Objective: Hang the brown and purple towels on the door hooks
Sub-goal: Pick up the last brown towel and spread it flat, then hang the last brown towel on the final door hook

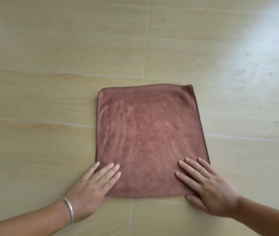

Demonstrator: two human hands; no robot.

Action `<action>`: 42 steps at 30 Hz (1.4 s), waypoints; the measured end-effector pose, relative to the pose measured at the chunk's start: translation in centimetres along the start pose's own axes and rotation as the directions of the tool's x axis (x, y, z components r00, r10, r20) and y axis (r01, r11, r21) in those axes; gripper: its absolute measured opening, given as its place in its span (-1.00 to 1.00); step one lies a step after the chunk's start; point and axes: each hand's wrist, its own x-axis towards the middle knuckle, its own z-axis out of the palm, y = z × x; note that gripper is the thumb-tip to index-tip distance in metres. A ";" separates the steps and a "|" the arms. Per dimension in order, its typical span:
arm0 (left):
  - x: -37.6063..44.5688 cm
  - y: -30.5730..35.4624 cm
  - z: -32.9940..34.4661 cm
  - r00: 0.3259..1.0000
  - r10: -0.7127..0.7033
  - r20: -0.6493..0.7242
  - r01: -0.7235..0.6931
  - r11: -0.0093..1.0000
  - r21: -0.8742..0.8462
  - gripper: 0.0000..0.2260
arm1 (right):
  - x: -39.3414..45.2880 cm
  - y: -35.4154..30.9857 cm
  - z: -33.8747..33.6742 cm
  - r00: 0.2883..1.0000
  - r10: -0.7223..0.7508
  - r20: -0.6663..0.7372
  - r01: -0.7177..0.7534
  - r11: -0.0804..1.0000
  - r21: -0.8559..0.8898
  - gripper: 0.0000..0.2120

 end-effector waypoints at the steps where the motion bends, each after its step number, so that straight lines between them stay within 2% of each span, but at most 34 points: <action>1: -0.2 0.4 -0.3 1.000 -0.017 0.005 0.017 1.000 -0.005 -0.42 | -0.1 -0.3 -0.2 1.000 0.016 0.010 -0.016 1.000 -0.003 -0.38; 3: -0.3 0.9 -1.1 0.999 -0.047 0.012 0.047 0.999 -0.014 -0.46 | -0.1 -1.0 -1.1 0.998 0.060 0.037 -0.059 0.998 -0.026 -0.44; 5: -0.3 1.5 -2.3 0.994 -0.096 0.054 0.097 0.995 -0.024 -0.48 | 0.3 -2.2 -2.5 0.979 0.161 0.122 -0.156 0.987 -0.044 -0.50; 8: -0.8 1.6 -4.1 0.948 -0.216 0.232 0.220 0.976 0.012 -0.47 | 0.5 -4.5 -4.7 0.909 0.305 0.283 -0.289 0.952 -0.099 -0.50; 10: -1.6 1.2 -6.4 0.907 -0.285 0.311 0.291 0.956 0.027 -0.48 | 0.2 -5.5 -7.1 0.868 0.368 0.333 -0.347 0.930 -0.123 -0.52; 13: -3.1 0.2 -11.7 0.894 -0.324 0.311 0.339 0.941 0.006 -0.52 | -0.5 -6.4 -12.6 0.826 0.439 0.354 -0.437 0.895 -0.090 -0.54; 21: -6.7 -4.9 -30.9 0.878 -0.395 0.270 0.427 0.902 -0.069 -0.76 | -1.4 -6.7 -32.4 0.837 0.483 0.257 -0.495 0.868 -0.021 -0.57; 24: -8.0 -6.0 -39.0 0.857 -0.483 0.177 0.506 0.855 -0.112 -0.83 | -1.4 -6.5 -40.3 0.831 0.508 0.228 -0.516 0.856 -0.029 -0.59; 27: -9.3 -6.3 -47.9 0.826 -0.561 0.056 0.562 0.813 -0.152 -0.82 | -1.5 -6.9 -49.0 0.823 0.539 0.181 -0.553 0.832 0.040 -0.58; 30: -12.1 -6.7 -57.3 0.808 -0.588 -0.045 0.562 0.791 -0.241 -0.83 | -2.5 -7.2 -58.6 0.830 0.544 0.126 -0.554 0.829 0.072 -0.60; 34: -16.7 -7.7 -69.8 0.743 -0.651 -0.154 0.567 0.735 -0.373 -0.90 | -4.8 -7.0 -71.8 0.829 0.559 0.033 -0.559 0.823 0.096 -0.62; 37: -18.7 -8.9 -79.5 0.729 -0.655 -0.199 0.572 0.743 -0.347 -0.90 | -6.0 -6.6 -81.9 0.839 0.542 -0.054 -0.540 0.840 0.045 -0.63; 39: -19.5 -9.7 -83.8 0.741 -0.653 -0.159 0.600 0.749 -0.280 -0.89 | -6.2 -6.3 -86.8 0.843 0.531 -0.086 -0.530 0.847 0.033 -0.63; 42: -21.2 -10.7 -93.7 0.731 -0.657 -0.182 0.626 0.753 -0.202 -0.87 | -6.6 -5.9 -96.9 0.839 0.500 -0.214 -0.519 0.854 -0.036 -0.63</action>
